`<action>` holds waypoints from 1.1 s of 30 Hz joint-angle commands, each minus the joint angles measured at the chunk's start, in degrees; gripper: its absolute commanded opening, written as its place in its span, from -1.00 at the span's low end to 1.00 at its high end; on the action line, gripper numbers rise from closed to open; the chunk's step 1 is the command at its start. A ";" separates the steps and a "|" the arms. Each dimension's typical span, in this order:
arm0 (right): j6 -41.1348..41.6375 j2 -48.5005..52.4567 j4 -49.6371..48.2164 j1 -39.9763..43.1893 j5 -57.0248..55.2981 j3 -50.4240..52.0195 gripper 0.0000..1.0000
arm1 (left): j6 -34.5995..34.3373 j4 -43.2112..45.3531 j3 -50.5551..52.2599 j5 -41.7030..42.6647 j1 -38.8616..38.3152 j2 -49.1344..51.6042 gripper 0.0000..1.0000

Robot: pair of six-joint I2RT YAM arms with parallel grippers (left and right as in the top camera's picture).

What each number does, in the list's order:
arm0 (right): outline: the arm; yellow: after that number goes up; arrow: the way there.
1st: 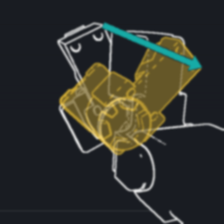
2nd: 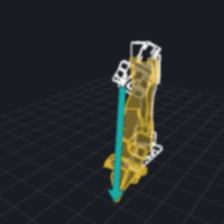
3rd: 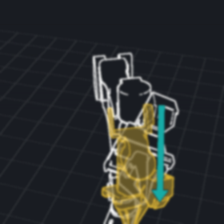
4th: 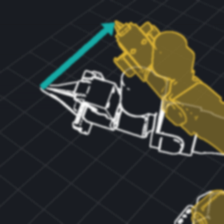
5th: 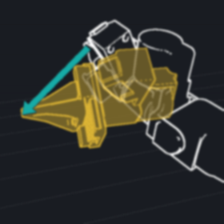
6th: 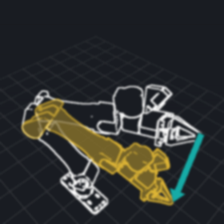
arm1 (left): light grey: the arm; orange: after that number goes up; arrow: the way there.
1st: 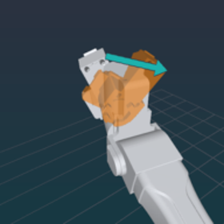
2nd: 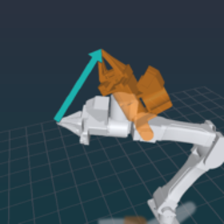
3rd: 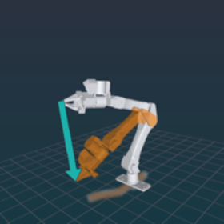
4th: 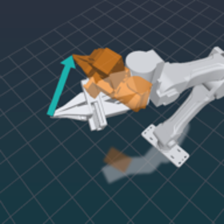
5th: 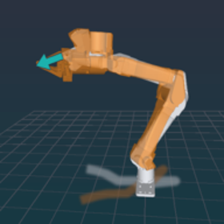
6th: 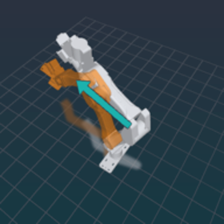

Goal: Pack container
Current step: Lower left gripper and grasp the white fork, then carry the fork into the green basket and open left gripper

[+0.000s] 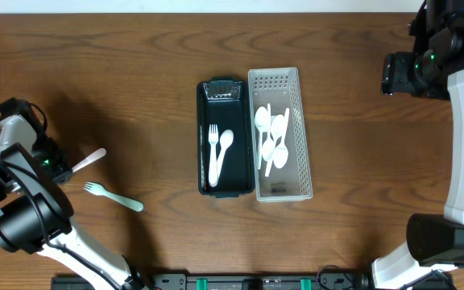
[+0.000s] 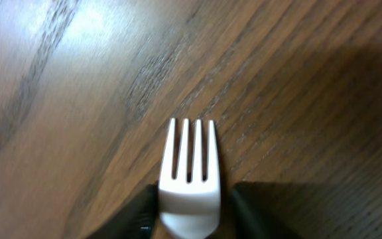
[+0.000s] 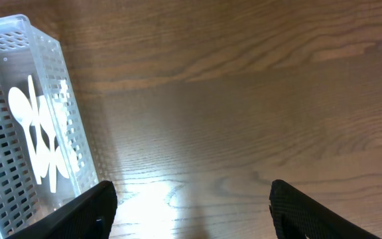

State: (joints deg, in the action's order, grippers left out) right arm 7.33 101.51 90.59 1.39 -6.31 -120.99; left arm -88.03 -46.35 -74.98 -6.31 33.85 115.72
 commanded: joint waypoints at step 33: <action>-0.57 0.07 -1.27 0.20 -0.79 0.04 0.54 | 36.17 -3.26 -4.15 8.74 -8.94 -20.76 -0.89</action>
State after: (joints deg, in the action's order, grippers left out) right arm 7.31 101.51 89.43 1.39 -6.28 -120.99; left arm -62.46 -49.17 -75.66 1.56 28.12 102.32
